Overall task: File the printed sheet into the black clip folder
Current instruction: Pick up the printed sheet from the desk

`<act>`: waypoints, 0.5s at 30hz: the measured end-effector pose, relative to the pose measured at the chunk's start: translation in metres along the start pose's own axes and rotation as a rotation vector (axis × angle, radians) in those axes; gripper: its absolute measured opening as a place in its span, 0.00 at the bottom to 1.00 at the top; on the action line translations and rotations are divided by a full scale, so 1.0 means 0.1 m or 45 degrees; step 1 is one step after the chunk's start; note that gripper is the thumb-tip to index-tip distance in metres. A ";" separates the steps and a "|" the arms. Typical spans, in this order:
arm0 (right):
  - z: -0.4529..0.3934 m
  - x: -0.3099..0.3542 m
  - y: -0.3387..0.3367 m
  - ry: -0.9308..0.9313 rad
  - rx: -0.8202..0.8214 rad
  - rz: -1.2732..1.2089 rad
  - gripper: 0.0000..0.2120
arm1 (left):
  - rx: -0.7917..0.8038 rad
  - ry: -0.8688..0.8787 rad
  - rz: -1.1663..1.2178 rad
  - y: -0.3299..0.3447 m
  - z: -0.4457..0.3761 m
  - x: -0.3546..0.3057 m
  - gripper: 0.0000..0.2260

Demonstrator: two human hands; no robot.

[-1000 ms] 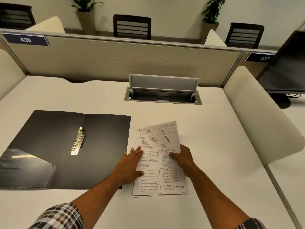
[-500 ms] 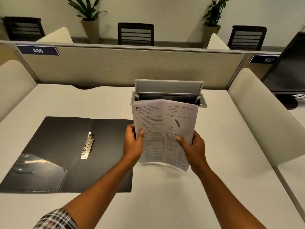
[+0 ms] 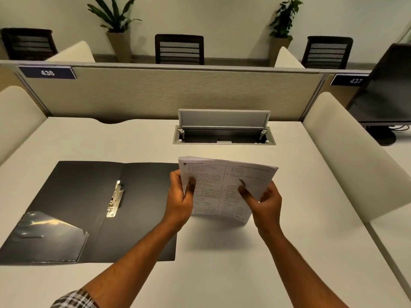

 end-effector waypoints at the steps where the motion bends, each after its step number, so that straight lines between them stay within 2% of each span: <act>1: 0.00 0.02 -0.02 -0.025 0.004 -0.006 0.19 | -0.002 0.017 0.015 0.00 -0.02 -0.03 0.10; 9: -0.01 -0.14 0.04 0.035 0.023 0.041 0.12 | 0.034 0.001 -0.068 0.10 -0.02 0.02 0.07; 15: 0.04 -0.17 0.02 0.029 0.045 0.025 0.13 | -0.025 0.035 -0.110 0.13 0.07 0.07 0.09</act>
Point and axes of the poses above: each hand's wrist, its own z-axis away from the middle knuckle, its own y-axis out of the palm, x = y × z, the point moved 4 cm from there along -z, towards the middle knuckle, and after that the axes turned 7 degrees about y, right-handed, at the moved point
